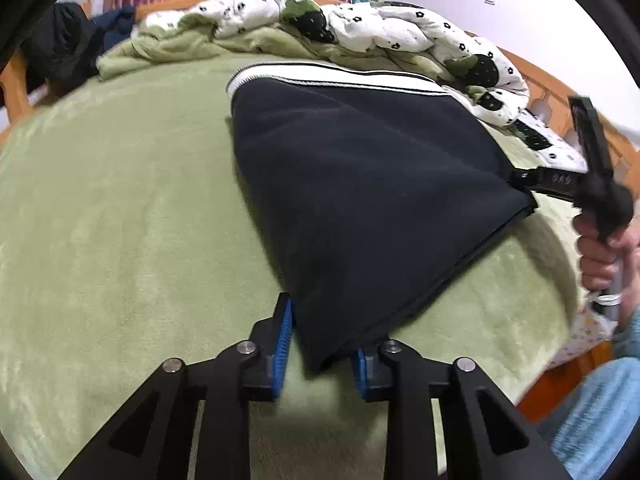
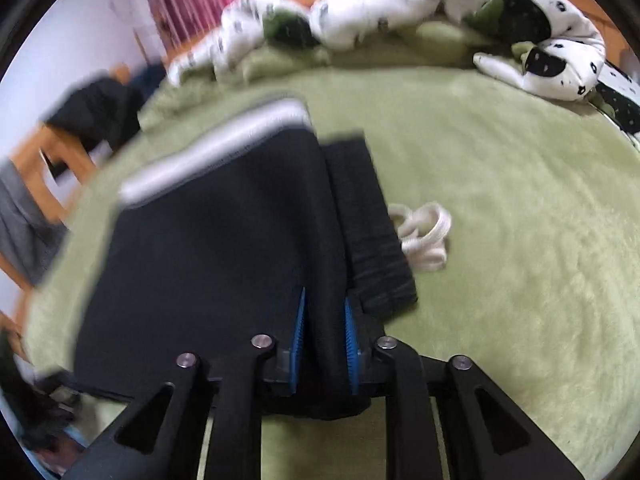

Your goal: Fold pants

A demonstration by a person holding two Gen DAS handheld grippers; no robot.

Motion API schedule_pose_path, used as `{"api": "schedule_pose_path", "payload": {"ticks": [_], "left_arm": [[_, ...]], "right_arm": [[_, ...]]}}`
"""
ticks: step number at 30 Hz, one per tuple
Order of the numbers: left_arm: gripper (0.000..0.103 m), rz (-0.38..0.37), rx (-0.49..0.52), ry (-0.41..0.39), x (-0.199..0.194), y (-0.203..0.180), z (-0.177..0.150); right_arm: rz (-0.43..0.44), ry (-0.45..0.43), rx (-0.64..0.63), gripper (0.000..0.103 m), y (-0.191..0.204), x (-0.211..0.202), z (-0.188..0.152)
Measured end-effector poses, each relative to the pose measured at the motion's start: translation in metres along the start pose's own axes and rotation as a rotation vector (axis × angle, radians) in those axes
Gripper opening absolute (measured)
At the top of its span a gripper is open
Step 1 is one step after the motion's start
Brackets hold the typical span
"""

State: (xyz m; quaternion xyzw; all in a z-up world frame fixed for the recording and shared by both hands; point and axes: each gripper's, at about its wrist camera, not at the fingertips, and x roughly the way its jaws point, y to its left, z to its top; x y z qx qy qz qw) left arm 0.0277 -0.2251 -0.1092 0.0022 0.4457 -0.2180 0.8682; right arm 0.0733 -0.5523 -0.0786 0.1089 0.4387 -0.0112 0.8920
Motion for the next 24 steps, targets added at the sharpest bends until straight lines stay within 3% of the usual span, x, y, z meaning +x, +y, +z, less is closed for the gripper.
{"api": "schedule_pose_path", "payload": {"ticks": [2,6,8,10,14,15,16,18,20,21,24], "left_arm": [[0.037,-0.029,0.014,0.02,-0.009,0.005,-0.002],[0.046,-0.034,0.078,-0.053,-0.041,0.016,-0.015],[0.053,-0.034,0.059,-0.088,-0.052,0.023,-0.012],[0.054,-0.026,0.036,-0.106,-0.054,0.028,-0.002],[0.054,-0.017,0.002,-0.134,-0.05,0.032,0.021],[0.054,-0.019,-0.008,-0.135,-0.048,0.033,0.026],[0.054,-0.02,-0.016,-0.136,-0.047,0.034,0.03],[0.054,-0.014,-0.013,-0.142,-0.048,0.035,0.034],[0.054,0.004,0.011,-0.157,-0.052,0.034,0.035],[0.054,0.008,0.022,-0.167,-0.053,0.033,0.035],[0.054,-0.016,0.025,-0.173,-0.047,0.03,0.042]], "right_arm": [[-0.011,-0.014,-0.035,0.024,0.004,-0.009,0.001],[-0.036,-0.096,-0.027,0.026,0.002,-0.038,0.007],[-0.034,-0.117,-0.045,0.029,0.005,-0.043,0.015],[-0.015,-0.127,-0.039,0.036,0.009,-0.04,0.022],[-0.027,-0.043,-0.029,0.044,0.022,0.001,0.044],[-0.046,0.01,-0.026,0.041,0.024,0.02,0.047],[-0.065,0.003,-0.031,0.026,0.027,0.026,0.048],[-0.069,-0.043,-0.103,0.009,0.036,0.017,0.049],[0.037,-0.126,-0.011,0.009,0.018,-0.012,0.053],[0.071,-0.126,0.044,0.009,0.004,-0.018,0.054],[-0.028,-0.086,0.056,0.01,-0.021,-0.008,0.044]]}}
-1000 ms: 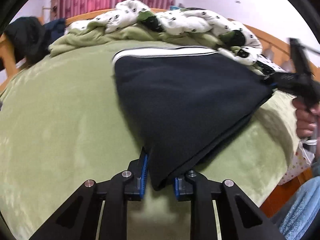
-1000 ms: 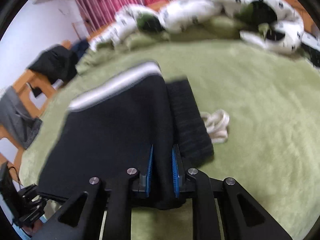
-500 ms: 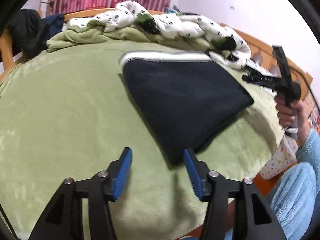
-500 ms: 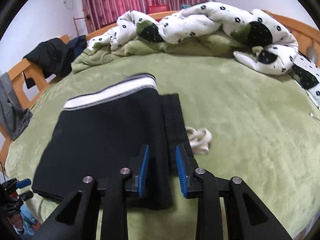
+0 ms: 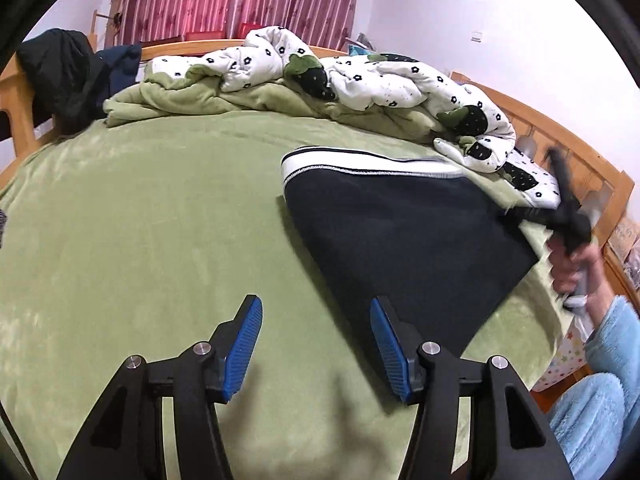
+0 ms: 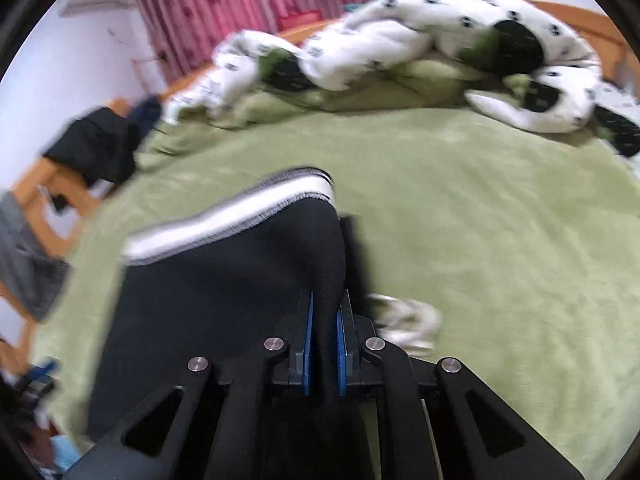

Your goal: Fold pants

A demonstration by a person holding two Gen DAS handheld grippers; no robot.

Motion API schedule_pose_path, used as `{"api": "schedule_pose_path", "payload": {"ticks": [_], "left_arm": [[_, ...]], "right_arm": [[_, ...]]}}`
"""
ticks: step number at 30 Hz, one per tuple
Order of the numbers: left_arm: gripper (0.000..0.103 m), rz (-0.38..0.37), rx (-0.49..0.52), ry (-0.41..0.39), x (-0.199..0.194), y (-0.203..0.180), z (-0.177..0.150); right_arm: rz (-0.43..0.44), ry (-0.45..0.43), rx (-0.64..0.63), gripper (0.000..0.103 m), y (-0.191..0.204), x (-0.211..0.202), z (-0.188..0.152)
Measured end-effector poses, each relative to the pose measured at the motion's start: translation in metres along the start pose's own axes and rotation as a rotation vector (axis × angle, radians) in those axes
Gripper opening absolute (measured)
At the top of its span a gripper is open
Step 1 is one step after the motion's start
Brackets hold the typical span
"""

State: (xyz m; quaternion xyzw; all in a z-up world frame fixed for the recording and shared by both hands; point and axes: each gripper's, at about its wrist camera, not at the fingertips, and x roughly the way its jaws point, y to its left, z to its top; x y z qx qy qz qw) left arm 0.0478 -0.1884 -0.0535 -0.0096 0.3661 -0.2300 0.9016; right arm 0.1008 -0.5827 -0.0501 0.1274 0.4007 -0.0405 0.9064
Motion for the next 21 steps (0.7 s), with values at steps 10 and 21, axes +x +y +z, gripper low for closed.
{"api": "schedule_pose_path", "payload": {"ticks": [10,21], "left_arm": [[0.054,-0.025,0.03,0.007,0.064,-0.032,0.054],[0.054,0.089,0.076,0.11,0.192,-0.036,0.116]], "right_arm": [[-0.028,-0.068,-0.128,0.032,0.017,-0.007,0.022],[-0.131,-0.011,-0.307,0.03,0.026,0.098,0.066]]}}
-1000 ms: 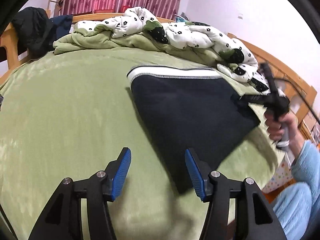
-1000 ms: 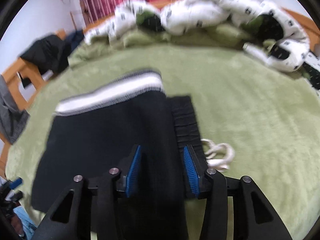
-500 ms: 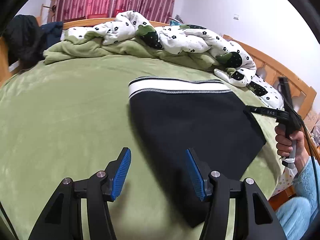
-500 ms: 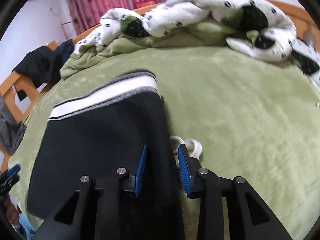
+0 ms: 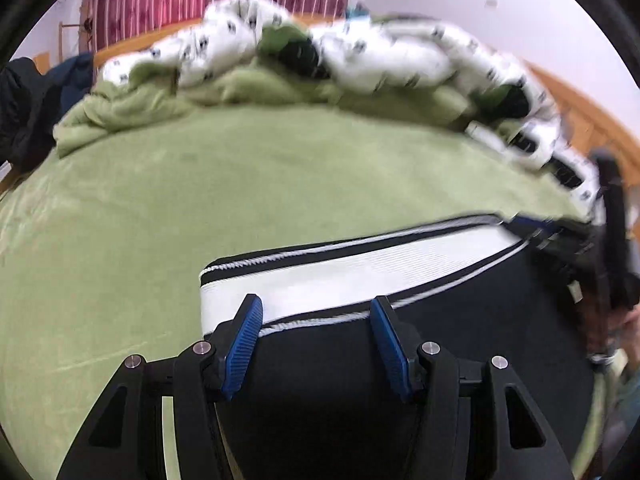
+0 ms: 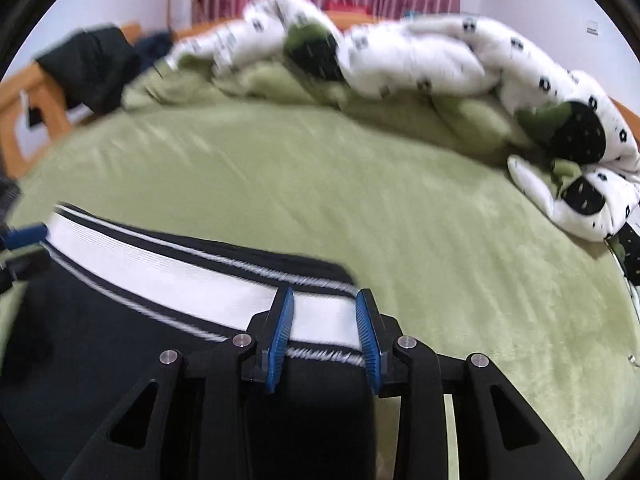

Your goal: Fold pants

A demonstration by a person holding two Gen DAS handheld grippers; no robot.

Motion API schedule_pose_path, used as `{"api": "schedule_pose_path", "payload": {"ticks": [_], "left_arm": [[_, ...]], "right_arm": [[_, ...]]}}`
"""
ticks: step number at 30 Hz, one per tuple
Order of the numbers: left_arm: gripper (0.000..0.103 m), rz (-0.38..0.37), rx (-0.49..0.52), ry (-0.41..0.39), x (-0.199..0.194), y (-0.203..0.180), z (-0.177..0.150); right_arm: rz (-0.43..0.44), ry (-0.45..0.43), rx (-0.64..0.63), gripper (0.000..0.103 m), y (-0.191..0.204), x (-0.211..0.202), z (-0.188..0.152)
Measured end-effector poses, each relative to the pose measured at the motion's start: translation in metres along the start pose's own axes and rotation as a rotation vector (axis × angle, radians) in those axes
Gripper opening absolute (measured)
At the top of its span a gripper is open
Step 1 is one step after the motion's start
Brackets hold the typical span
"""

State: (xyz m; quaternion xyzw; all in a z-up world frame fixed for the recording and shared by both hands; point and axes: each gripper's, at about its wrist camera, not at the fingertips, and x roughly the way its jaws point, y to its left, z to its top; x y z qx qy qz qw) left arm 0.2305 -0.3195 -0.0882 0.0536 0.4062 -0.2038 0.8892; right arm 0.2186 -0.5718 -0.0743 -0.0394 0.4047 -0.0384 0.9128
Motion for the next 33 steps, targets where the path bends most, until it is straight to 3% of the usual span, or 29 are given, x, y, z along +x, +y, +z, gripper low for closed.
{"api": "schedule_pose_path", "payload": {"ticks": [4,8,11,12,13,15,18,20,23,24,27,28,29,30,31,32,33], "left_arm": [[0.06,0.039,0.04,-0.034,0.012,-0.01,-0.009],[0.062,0.015,0.019,-0.037,0.009,-0.007,-0.009],[0.07,-0.004,0.011,-0.025,-0.007,-0.001,-0.012],[0.074,-0.01,0.008,-0.022,-0.016,0.001,-0.015],[0.077,-0.029,-0.002,-0.024,-0.025,0.005,-0.02],[0.079,-0.084,-0.026,-0.025,-0.04,0.016,-0.034],[0.086,-0.134,-0.105,0.012,-0.047,0.036,-0.057],[0.086,-0.211,-0.181,0.092,-0.037,0.051,-0.072],[0.086,-0.311,-0.303,0.106,-0.025,0.066,-0.085],[0.086,-0.334,-0.316,0.1,-0.023,0.067,-0.085],[0.086,-0.377,-0.329,0.11,-0.01,0.062,-0.079],[0.081,-0.371,-0.325,0.11,-0.007,0.058,-0.077],[0.06,-0.367,-0.317,0.116,-0.005,0.053,-0.073],[0.055,-0.368,-0.321,0.126,-0.003,0.052,-0.071],[0.041,-0.373,-0.334,0.132,-0.003,0.052,-0.067],[0.028,-0.388,-0.348,0.121,-0.005,0.053,-0.064],[0.025,-0.394,-0.356,0.109,-0.009,0.055,-0.061]], "right_arm": [[0.043,0.015,0.06,0.03,-0.014,0.011,0.002],[0.044,0.007,0.059,0.03,-0.014,0.012,0.001],[0.082,0.008,0.098,0.035,-0.02,0.004,0.001],[0.095,0.011,0.12,0.045,-0.024,-0.006,0.0],[0.106,0.011,0.131,0.054,-0.028,-0.013,-0.002],[0.15,0.016,0.148,0.061,-0.037,-0.03,-0.01],[0.24,0.083,0.17,0.061,-0.043,-0.043,-0.028],[0.323,0.143,0.18,0.061,-0.041,-0.045,-0.043],[0.35,0.17,0.16,0.068,-0.03,-0.039,-0.059],[0.358,0.167,0.177,0.076,-0.031,-0.033,-0.061],[0.473,0.232,0.315,0.087,-0.045,-0.001,-0.064],[0.496,0.228,0.341,0.087,-0.046,0.005,-0.065],[0.489,0.215,0.325,0.086,-0.043,0.004,-0.064],[0.468,0.214,0.289,0.075,-0.036,0.0,-0.062],[0.496,0.22,0.296,0.064,-0.033,-0.006,-0.061],[0.483,0.217,0.32,0.062,-0.032,-0.01,-0.059],[0.467,0.227,0.334,0.058,-0.031,-0.014,-0.057]]}}
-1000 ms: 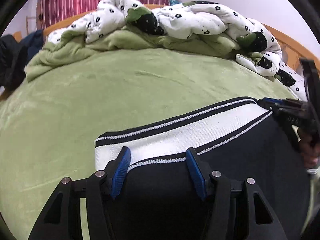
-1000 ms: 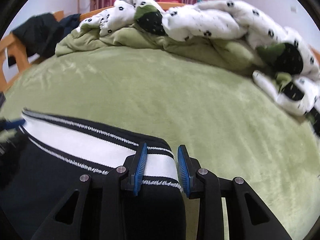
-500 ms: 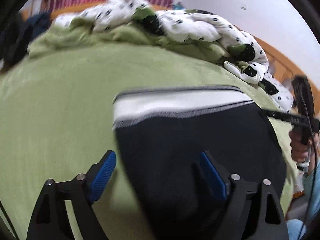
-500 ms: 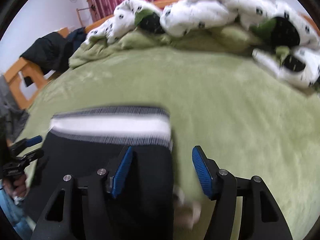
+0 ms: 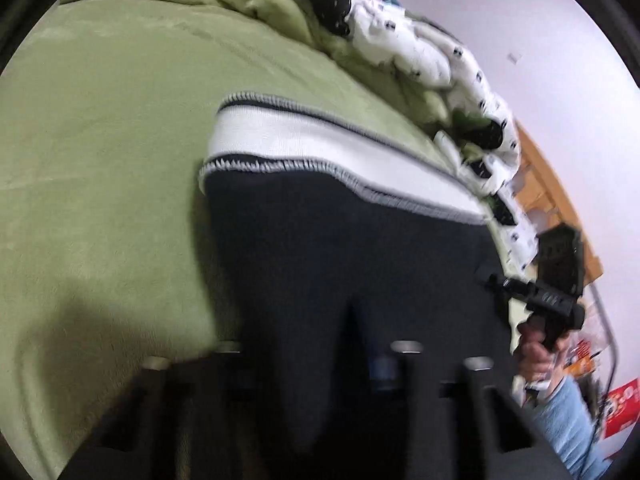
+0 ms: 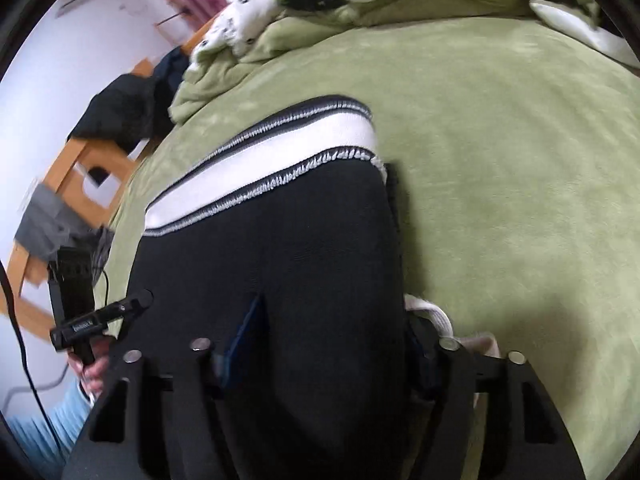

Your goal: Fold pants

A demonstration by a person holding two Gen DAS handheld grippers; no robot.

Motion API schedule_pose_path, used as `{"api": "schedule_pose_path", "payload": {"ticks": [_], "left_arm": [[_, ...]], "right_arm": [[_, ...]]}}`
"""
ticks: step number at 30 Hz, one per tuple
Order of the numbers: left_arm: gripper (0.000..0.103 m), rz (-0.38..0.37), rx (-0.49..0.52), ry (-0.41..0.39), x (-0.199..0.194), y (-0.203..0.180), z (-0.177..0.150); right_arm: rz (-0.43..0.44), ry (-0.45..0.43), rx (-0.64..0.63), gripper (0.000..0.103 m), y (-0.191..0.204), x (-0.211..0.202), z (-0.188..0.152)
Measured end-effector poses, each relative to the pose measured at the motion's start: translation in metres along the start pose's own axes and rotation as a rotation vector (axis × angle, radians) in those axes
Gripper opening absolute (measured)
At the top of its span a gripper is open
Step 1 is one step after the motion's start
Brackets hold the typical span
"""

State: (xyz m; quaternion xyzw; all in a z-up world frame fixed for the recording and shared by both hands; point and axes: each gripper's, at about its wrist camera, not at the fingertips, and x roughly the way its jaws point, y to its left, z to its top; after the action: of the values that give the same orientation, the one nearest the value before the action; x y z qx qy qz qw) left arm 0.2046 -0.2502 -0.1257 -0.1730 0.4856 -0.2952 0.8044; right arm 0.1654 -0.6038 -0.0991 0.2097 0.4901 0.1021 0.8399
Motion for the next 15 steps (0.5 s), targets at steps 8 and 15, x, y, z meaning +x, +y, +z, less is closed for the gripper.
{"api": "schedule_pose_path", "payload": {"ticks": [8,15], "left_arm": [[0.013,-0.069,0.022,-0.072,-0.059,0.006,0.022],[0.013,0.089,0.012,-0.14,-0.158,0.087,0.054]], "right_arm": [[0.036,-0.141,0.008,0.023,0.073,-0.045,-0.001],[0.195,-0.115,0.002,0.022,0.176,0.009,0.002]]}}
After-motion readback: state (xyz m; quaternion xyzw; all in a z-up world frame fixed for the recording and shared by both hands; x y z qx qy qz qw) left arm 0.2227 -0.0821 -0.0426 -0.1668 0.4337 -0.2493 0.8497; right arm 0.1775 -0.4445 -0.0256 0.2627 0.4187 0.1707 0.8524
